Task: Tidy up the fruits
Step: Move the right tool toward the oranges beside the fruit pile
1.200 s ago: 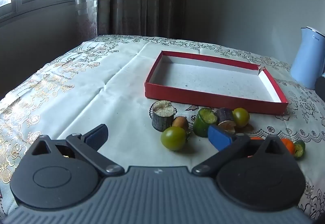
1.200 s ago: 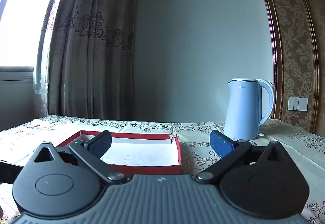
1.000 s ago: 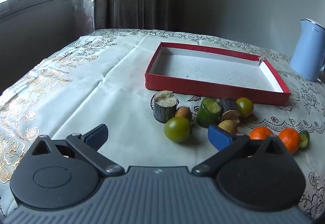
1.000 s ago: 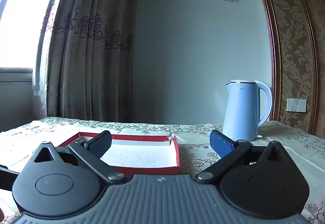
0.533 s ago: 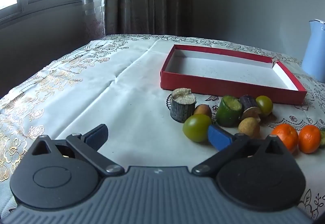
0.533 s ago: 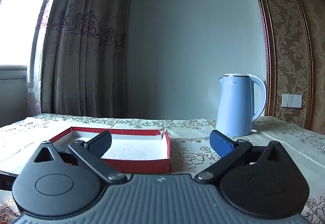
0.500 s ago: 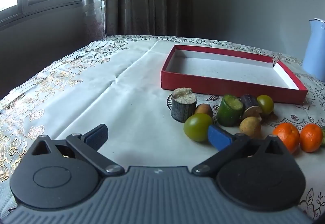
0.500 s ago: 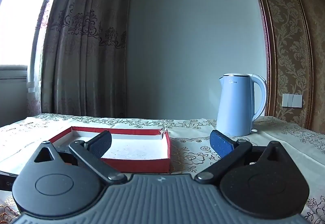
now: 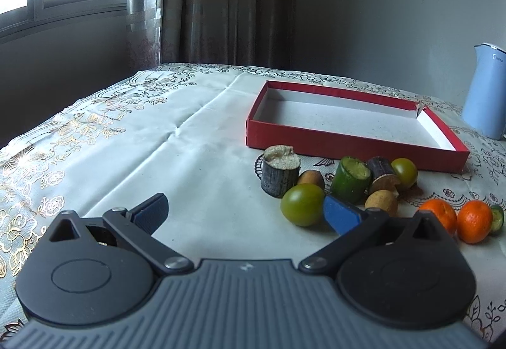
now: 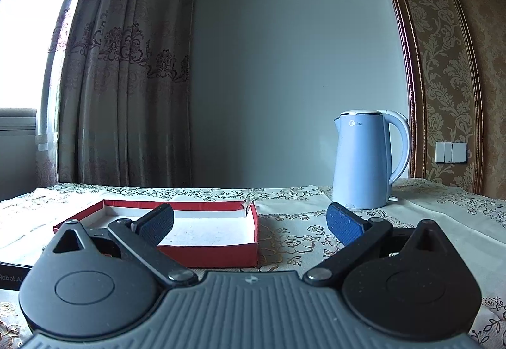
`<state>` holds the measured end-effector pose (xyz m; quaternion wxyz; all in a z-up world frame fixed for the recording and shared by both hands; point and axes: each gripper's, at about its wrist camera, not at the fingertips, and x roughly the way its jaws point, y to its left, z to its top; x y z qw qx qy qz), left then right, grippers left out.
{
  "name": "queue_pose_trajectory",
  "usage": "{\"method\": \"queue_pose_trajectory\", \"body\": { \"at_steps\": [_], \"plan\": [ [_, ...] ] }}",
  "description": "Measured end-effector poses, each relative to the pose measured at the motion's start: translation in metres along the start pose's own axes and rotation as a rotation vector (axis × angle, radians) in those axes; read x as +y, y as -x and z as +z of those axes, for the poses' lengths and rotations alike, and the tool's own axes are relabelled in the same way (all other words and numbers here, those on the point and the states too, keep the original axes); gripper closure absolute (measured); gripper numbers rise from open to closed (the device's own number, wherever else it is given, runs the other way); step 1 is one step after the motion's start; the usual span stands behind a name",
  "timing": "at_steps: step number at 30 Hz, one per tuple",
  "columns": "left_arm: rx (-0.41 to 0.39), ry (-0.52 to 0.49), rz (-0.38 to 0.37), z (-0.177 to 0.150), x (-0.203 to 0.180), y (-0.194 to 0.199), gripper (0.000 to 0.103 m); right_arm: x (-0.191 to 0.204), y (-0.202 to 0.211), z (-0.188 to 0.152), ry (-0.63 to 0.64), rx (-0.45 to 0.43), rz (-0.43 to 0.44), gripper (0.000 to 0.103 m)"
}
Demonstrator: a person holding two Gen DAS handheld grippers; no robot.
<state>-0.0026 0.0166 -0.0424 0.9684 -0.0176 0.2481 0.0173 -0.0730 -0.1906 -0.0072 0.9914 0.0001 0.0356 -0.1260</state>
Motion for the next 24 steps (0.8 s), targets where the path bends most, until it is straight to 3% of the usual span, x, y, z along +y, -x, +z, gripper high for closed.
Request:
{"method": "queue_pose_trajectory", "body": {
  "at_steps": [9, 15, 19, 24],
  "plan": [
    [0.03, 0.006, 0.012, 0.001, 0.001, -0.005, 0.0, 0.005, -0.009, -0.006, 0.025, 0.07, 0.008, 0.0],
    [0.037, 0.0, 0.013, 0.001, 0.001, -0.005, 0.0, 0.001, -0.005, -0.009, 0.055, 0.232, 0.08, 0.0],
    [0.036, -0.002, 0.01, 0.0, 0.002, -0.005, 0.0, -0.005, -0.013, -0.015, 0.034, 0.386, 0.12, 0.0],
    [0.032, 0.01, 0.005, 0.001, 0.004, -0.005, 0.0, -0.002, -0.03, -0.031, 0.027, 0.532, 0.114, 0.0]
  ]
}}
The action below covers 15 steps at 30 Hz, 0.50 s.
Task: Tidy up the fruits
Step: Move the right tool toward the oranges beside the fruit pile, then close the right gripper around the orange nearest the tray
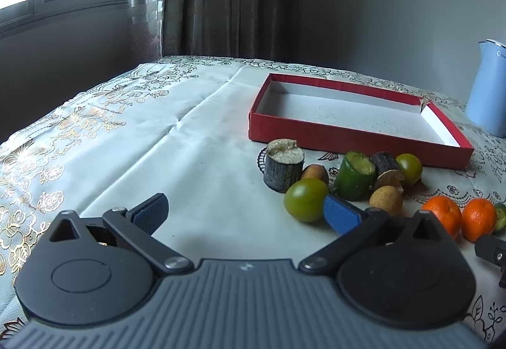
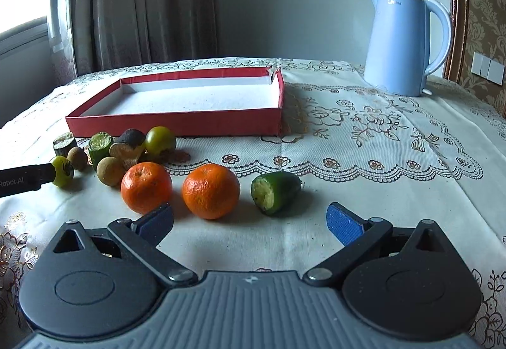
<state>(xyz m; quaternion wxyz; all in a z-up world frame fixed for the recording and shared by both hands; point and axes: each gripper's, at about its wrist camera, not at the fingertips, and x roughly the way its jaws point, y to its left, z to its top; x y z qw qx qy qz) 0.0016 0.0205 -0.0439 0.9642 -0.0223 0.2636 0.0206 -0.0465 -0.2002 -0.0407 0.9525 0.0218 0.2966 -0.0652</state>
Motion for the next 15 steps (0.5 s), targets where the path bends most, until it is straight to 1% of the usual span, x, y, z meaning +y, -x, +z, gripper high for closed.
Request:
{"method": "queue_pose_trajectory", "body": {
  "at_steps": [3, 4, 9, 15],
  "plan": [
    [0.004, -0.001, -0.009, 0.0004, -0.0005, -0.0006, 0.0, -0.0025, -0.0108, 0.0005, -0.015, 0.078, 0.013, 0.0],
    [0.006, -0.003, -0.012, 0.0004, -0.001, -0.0009, 0.0, -0.0039, -0.0116, 0.0002, -0.02, 0.089, 0.017, 0.0],
    [0.029, -0.004, -0.002, 0.001, -0.0022, -0.005, 0.0, -0.0043, -0.0104, 0.0004, -0.021, 0.093, 0.02, 0.0],
    [0.051, -0.02, -0.011, 0.0, -0.0049, -0.0083, 0.0, -0.0039, -0.0099, 0.0007, -0.022, 0.094, 0.022, 0.0]
  ]
}}
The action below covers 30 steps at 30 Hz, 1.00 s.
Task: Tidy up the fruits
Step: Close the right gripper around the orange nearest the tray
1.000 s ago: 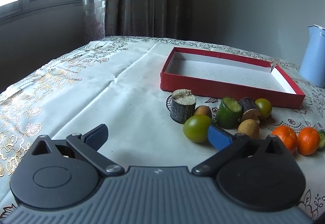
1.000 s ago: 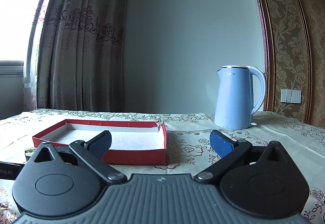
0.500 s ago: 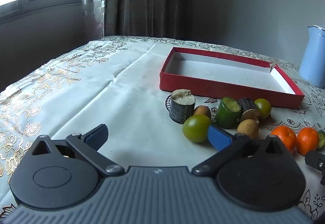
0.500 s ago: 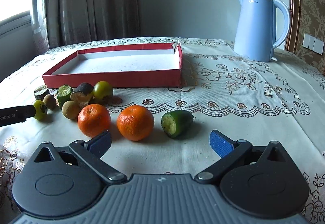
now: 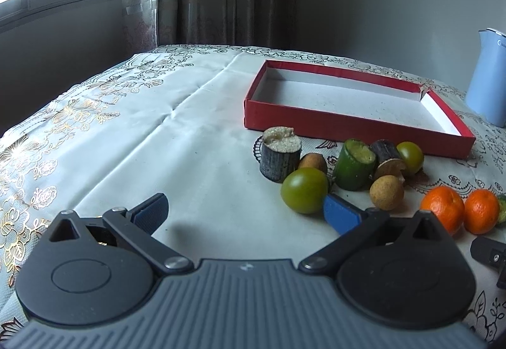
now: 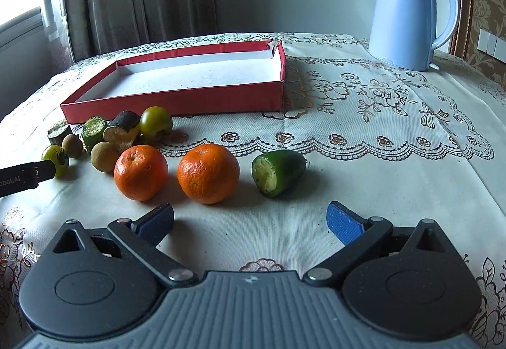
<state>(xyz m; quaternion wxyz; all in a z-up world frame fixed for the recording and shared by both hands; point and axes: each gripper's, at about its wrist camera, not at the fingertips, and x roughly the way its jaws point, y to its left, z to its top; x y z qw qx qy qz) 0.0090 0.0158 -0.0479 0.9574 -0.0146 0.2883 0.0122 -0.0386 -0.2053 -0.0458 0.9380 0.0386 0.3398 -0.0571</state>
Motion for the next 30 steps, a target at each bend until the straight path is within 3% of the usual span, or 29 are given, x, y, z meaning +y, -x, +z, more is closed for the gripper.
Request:
{"method": "queue_pose_trajectory", "body": {
  "at_steps": [9, 30],
  "plan": [
    [0.054, -0.094, -0.032, -0.003, -0.015, -0.006, 0.0, -0.001, 0.0, 0.001, -0.003, -0.001, 0.001, 0.0],
    [0.077, -0.084, -0.042, -0.002, -0.013, -0.011, 0.0, -0.006, 0.003, -0.001, -0.031, -0.023, 0.027, 0.0]
  ]
}}
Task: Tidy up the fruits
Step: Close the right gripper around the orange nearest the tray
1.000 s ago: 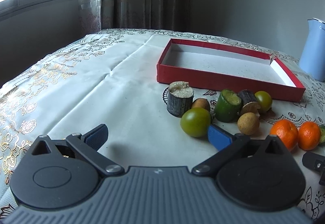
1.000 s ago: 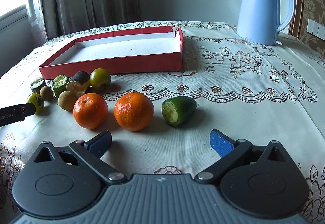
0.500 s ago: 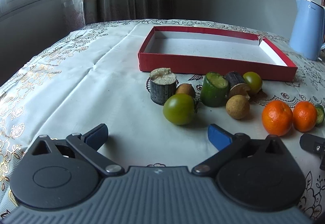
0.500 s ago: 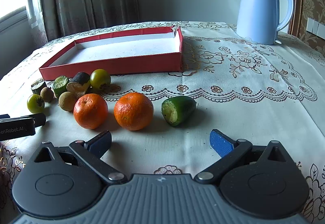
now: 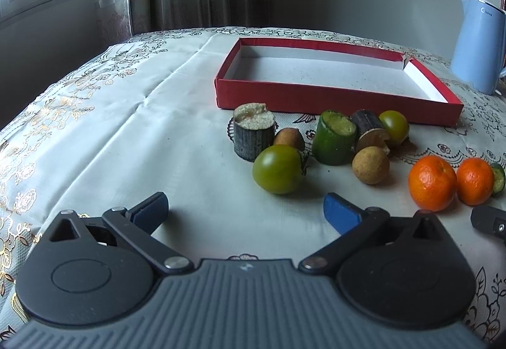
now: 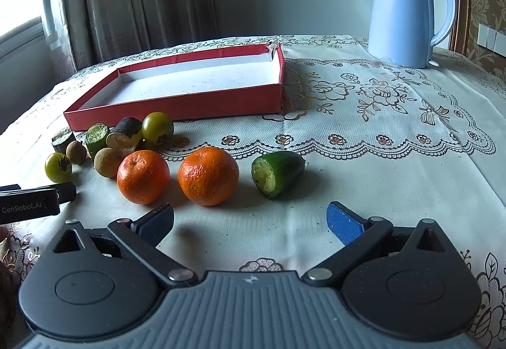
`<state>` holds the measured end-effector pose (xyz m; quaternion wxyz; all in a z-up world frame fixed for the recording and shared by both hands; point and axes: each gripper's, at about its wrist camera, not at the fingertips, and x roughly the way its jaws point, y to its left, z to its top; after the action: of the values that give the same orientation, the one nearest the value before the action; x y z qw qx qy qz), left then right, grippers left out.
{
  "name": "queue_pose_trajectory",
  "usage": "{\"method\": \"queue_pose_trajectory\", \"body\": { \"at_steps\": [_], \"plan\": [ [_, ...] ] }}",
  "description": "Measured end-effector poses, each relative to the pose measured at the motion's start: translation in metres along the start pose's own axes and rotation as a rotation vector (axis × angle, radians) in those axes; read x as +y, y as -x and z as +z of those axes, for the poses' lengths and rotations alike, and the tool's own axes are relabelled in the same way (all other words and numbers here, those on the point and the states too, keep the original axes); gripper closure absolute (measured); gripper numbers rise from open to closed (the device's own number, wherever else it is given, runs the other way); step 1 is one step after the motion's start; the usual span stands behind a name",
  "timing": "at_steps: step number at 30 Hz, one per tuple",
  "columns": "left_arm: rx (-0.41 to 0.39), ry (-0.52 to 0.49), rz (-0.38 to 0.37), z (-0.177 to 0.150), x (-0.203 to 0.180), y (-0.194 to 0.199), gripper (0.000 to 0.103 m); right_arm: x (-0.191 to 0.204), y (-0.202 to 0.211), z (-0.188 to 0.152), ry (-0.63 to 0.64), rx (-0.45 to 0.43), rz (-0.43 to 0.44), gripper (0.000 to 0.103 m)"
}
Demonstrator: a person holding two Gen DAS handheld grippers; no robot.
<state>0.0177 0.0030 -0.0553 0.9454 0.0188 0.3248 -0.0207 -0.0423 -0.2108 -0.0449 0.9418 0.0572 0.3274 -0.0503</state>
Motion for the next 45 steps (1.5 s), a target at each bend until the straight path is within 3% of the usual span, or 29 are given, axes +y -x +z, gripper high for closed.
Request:
{"method": "queue_pose_trajectory", "body": {
  "at_steps": [9, 16, 23, 30, 45],
  "plan": [
    [0.001, 0.006, -0.004, 0.0, 0.001, 0.0, 0.0, -0.008, 0.024, -0.002, -0.019, -0.157, 0.145, 0.0],
    [0.002, 0.008, -0.006, 0.0, 0.001, -0.001, 0.0, 0.01, 0.03, 0.004, 0.103, -0.215, 0.135, 0.0],
    [0.001, 0.009, -0.006, -0.001, 0.001, -0.001, 0.0, 0.012, 0.043, 0.004, 0.116, -0.328, 0.172, 0.0],
    [0.002, 0.009, -0.006, -0.001, 0.001, -0.001, 0.0, 0.016, 0.046, 0.005, 0.159, -0.353, 0.109, 0.0],
    [0.002, 0.009, -0.007, 0.0, 0.001, -0.001, 0.0, 0.016, 0.05, 0.001, 0.212, -0.327, 0.109, 0.0]
  ]
}}
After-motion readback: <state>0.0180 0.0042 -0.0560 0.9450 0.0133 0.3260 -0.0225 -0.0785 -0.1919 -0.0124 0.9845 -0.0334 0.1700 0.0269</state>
